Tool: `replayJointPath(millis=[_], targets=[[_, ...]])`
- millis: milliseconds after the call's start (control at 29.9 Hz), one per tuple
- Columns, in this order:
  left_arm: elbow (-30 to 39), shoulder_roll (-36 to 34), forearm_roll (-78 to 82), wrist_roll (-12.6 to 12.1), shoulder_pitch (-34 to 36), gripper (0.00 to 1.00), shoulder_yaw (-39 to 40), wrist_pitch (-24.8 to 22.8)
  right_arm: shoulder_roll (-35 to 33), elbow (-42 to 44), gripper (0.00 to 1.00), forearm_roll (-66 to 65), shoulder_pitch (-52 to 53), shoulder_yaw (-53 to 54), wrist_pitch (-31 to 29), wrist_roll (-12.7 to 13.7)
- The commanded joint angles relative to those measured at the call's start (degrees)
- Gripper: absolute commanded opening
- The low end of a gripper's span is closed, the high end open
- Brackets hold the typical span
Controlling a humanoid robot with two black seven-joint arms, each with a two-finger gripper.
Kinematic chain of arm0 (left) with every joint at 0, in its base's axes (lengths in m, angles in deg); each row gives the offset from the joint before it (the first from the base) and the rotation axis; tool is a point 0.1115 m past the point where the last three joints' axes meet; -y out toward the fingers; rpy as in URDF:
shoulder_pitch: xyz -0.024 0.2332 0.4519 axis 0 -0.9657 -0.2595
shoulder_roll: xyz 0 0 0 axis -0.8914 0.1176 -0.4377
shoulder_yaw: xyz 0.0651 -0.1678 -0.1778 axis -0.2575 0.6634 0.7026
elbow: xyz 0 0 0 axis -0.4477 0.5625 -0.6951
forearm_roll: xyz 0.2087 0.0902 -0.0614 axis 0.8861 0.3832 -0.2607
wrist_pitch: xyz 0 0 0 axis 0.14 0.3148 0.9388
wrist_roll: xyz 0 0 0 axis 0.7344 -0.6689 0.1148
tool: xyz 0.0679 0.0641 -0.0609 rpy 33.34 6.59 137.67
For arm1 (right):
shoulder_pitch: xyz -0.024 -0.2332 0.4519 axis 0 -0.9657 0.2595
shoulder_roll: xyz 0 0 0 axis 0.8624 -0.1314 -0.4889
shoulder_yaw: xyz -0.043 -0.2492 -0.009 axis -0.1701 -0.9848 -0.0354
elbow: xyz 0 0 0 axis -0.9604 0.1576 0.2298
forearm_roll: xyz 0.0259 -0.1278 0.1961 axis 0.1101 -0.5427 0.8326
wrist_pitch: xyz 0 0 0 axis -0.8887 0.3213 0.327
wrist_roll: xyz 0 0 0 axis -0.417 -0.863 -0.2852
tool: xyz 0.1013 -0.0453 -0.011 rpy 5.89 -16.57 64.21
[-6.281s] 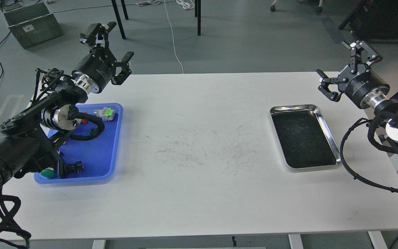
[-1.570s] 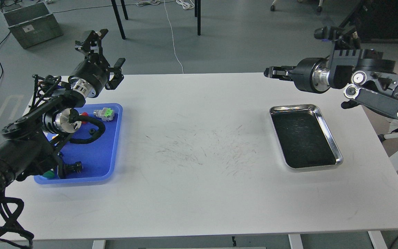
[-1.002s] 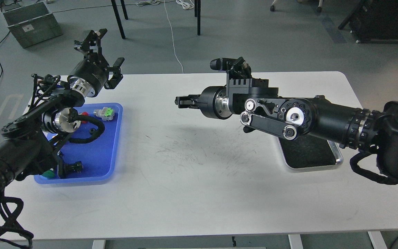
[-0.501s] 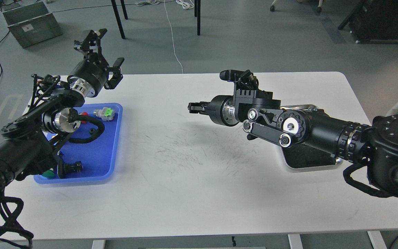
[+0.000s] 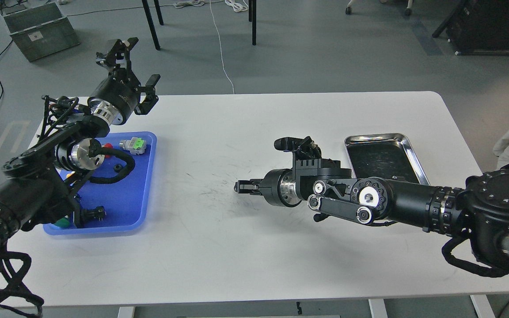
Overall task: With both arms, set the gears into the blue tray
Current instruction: 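Carry the black part to the table center and release it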
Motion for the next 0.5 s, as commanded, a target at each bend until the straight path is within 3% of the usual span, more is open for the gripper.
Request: replayJointPath(millis=[0, 267, 367, 468], targets=[[-0.08, 0.04, 0.03, 0.00, 0.00, 0.98, 0.00, 0.03, 0.01, 0.08, 0.14, 0.04, -0.14, -0.02, 0.25, -0.09], [0.01, 0.13, 0.03, 0.00, 0.00, 0.98, 0.00, -0.06, 0.01, -1.50, 0.44, 0.65, -0.22, -0.02, 2.97, -0.53], [-0.08, 0.13, 0.03, 0.00, 0.00, 0.98, 0.00, -0.06, 0.01, -1.94, 0.63, 0.66, -0.22, -0.02, 3.94, -0.88], [0.01, 0.13, 0.03, 0.00, 0.00, 0.98, 0.00, 0.03, 0.01, -2.12, 0.69, 0.74, -0.22, -0.02, 5.60, -1.14]])
